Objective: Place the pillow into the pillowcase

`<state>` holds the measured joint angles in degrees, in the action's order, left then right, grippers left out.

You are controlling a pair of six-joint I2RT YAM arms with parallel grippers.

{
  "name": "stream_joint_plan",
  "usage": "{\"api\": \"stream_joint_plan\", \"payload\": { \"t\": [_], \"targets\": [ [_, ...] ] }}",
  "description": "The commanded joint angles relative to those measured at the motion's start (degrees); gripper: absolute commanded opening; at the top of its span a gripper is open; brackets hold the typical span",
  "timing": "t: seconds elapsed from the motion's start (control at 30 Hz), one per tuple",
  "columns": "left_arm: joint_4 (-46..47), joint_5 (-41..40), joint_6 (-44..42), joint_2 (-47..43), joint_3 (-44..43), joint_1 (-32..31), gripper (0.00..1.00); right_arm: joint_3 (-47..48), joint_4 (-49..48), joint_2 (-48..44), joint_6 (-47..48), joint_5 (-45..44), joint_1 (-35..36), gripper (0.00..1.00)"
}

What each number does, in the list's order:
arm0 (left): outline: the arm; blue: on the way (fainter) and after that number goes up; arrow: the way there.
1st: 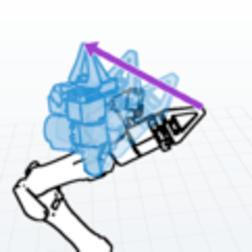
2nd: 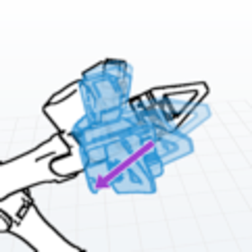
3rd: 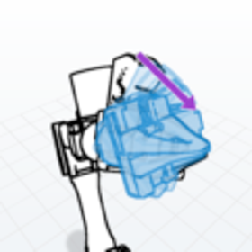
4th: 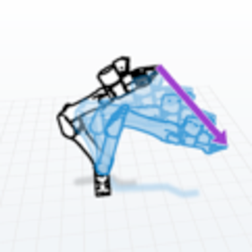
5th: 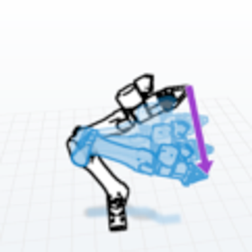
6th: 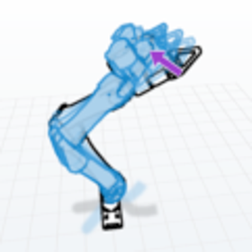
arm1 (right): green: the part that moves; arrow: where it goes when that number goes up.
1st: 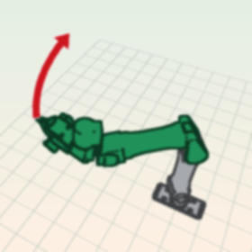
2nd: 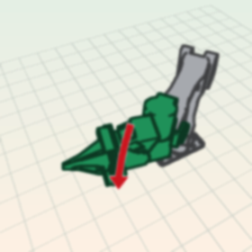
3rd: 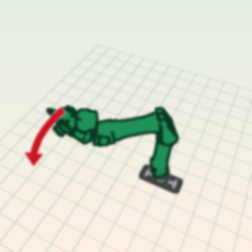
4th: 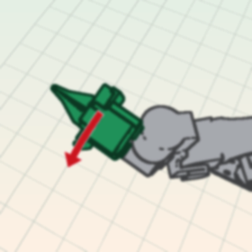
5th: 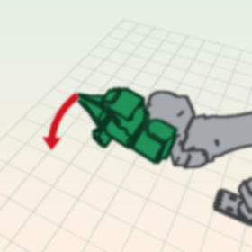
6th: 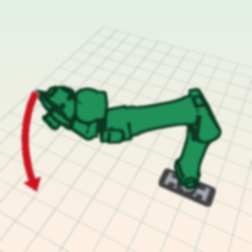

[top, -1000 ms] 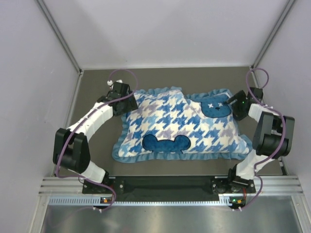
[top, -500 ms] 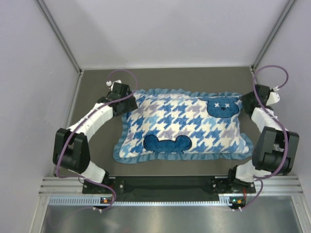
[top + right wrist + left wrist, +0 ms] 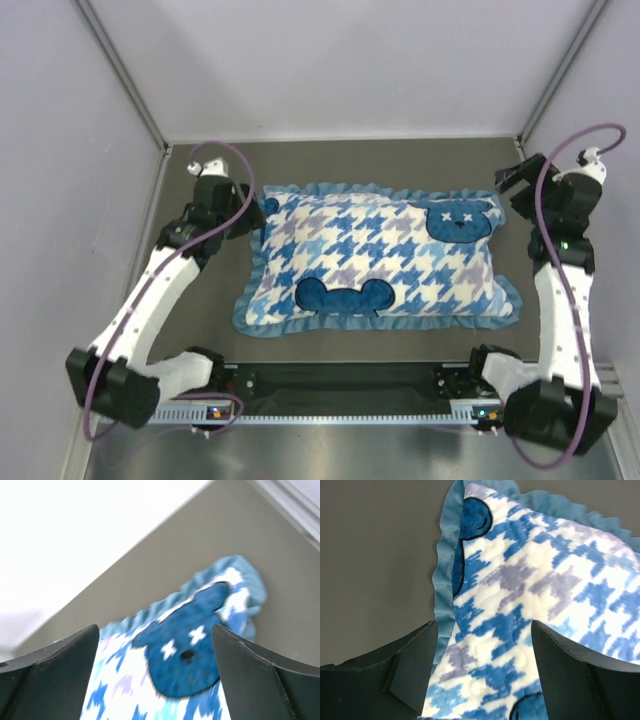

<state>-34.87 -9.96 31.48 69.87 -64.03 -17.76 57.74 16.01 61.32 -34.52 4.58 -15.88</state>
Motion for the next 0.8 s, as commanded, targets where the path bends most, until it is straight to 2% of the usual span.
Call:
{"api": "stream_joint_plan", "payload": {
  "t": [0.0,0.07,0.2,0.43,0.57,0.77],
  "targets": [
    [-2.5,2.4,-3.8,-9.6,2.5,0.3,0.80,-3.8,3.6,-9.9,6.8,13.8,0.2,0.93],
    [-3.6,1.4,-5.5,-14.9,3.8,0.3,0.80,-6.8,4.6,-16.6,8.4,16.3,0.2,1.00],
    [-4.1,0.6,-7.5,-23.4,7.2,0.3,0.81,-10.8,9.1,-27.1,12.5,15.4,0.2,1.00],
    [0.8,1.3,-11.3,-38.6,16.2,0.3,0.81,-14.8,15.5,-44.4,13.2,13.4,0.2,1.00],
    [0.4,2.7,-10.7,-41.1,16.8,0.3,0.82,-13.1,21.9,-47.1,14.1,8.3,1.2,1.00],
    [0.4,3.7,-11.0,-41.2,17.5,0.2,0.82,-14.3,23.6,-48.4,13.3,12.0,1.8,1.00]
  ]
}}
